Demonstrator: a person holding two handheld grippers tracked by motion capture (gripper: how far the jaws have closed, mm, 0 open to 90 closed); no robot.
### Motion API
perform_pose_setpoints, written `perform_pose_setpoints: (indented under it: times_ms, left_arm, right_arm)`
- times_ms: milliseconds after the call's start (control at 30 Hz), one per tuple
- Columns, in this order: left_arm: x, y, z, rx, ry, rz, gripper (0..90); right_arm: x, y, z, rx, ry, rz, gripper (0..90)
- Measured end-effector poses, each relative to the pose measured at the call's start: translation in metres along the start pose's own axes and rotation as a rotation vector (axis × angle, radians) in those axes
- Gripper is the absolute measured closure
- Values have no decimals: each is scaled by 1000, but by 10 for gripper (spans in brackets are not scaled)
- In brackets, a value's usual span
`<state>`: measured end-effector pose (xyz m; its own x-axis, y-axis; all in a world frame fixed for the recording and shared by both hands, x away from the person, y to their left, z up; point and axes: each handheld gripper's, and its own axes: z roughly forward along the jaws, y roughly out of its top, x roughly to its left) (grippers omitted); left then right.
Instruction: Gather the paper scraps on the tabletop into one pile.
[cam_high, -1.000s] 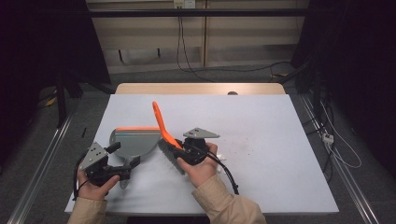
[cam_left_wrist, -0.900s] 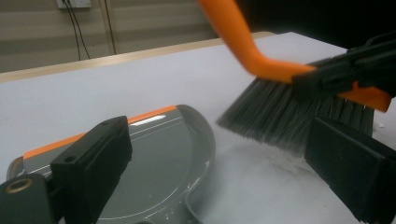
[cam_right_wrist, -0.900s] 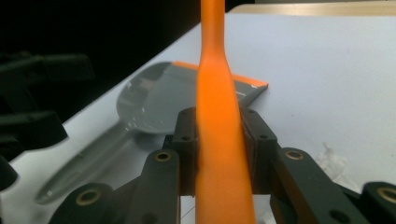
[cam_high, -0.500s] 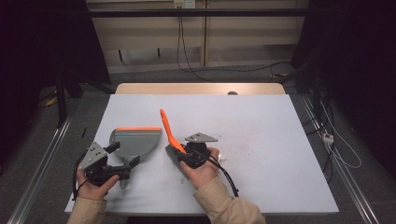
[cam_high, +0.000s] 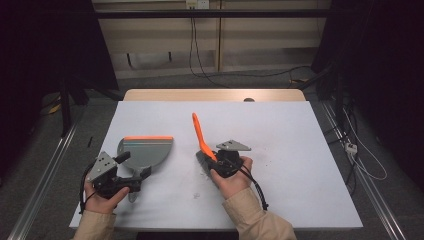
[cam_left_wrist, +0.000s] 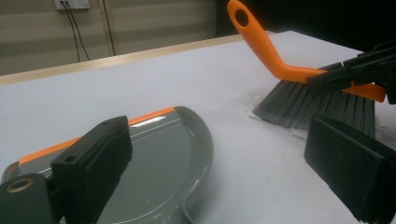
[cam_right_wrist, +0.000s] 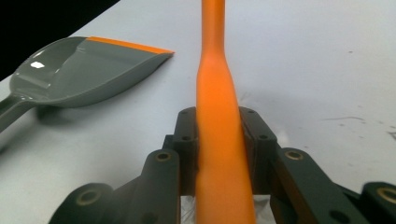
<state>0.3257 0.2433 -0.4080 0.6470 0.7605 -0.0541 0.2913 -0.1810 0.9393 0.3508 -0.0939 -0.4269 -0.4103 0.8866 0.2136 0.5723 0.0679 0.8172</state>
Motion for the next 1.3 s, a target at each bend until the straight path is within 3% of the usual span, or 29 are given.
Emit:
perform_pose_setpoints:
  times_ms: [167,333,533,633,733,967,1033,1167,1300]
  left_arm:
    - [-1,0,2,3,-5,4,73]
    - [-1,0,3,5,-3,4,73]
    - [0,1,1,3,3,5,73]
    - [1,1,0,0,7,0,73]
    - [2,0,-1,-1,11,2,73]
    - [3,-1,-1,8,11,5,73]
    - [2,-1,-1,7,11,3,73]
    - [1,0,-1,2,9,4,73]
    - [1,-1,0,0,12,-2,73]
  right_arm:
    - [-10,2,-6,-11,-23,18,714]
    - [-9,11,-17,-55,17,35,714]
    - [16,19,-24,-92,88,16,714]
    - [31,15,-20,-80,135,27,714]
    - [48,8,-15,-48,151,-9,714]
    - [64,-14,-11,8,186,-40,714]
    - [63,-20,-8,34,181,-40,714]
    - [49,-19,-6,30,158,-27,714]
    - [32,-14,-10,18,89,-49,714]
